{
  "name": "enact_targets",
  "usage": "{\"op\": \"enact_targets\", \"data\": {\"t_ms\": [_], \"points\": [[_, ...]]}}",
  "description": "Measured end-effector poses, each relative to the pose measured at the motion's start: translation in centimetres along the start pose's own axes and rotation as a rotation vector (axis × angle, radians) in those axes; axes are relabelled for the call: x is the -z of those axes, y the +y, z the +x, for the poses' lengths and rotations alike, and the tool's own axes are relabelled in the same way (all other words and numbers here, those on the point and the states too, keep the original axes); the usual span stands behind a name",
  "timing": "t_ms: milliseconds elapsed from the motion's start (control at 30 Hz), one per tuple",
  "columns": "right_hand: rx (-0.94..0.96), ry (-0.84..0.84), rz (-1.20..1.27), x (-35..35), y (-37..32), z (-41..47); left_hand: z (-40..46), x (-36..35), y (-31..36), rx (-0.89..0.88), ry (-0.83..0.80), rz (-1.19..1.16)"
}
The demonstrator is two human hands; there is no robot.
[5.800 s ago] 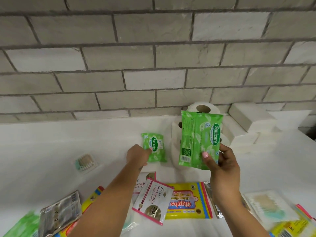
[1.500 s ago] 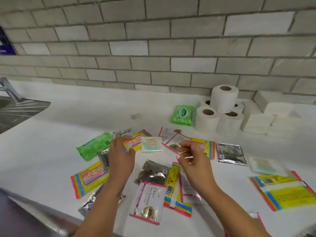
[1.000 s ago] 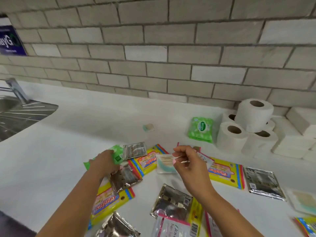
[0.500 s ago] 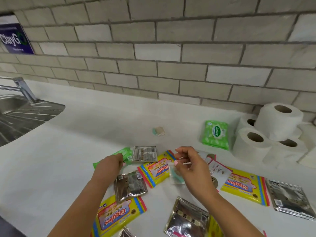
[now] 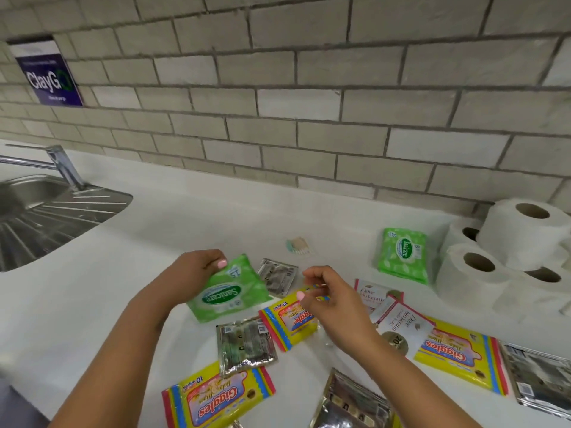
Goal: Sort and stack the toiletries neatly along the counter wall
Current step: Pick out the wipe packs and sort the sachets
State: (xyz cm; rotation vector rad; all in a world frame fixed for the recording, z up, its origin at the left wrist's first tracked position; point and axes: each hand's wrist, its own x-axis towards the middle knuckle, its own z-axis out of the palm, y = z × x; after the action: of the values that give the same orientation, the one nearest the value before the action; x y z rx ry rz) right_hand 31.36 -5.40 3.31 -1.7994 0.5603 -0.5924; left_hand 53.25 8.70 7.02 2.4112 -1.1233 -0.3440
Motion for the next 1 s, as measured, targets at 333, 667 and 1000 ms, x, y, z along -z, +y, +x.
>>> {"op": "enact_targets", "data": {"t_ms": [333, 667, 1000], "points": [[-0.143, 0.044, 0.219, 0.0, -0.4, 1.5, 0.5, -3.0, 6.9, -0.164, -0.050, -0.313], [-0.101, 0.307, 0.004, 5.0, 1.7, 1.1, 3.3, -6.5, 10.4, -0.162, -0.258, -0.485], [0.272, 0.299, -0.883, 9.5, 5.0, 1.5, 11.9, -14.2, 17.5, 0.082, -0.335, -0.848]]}}
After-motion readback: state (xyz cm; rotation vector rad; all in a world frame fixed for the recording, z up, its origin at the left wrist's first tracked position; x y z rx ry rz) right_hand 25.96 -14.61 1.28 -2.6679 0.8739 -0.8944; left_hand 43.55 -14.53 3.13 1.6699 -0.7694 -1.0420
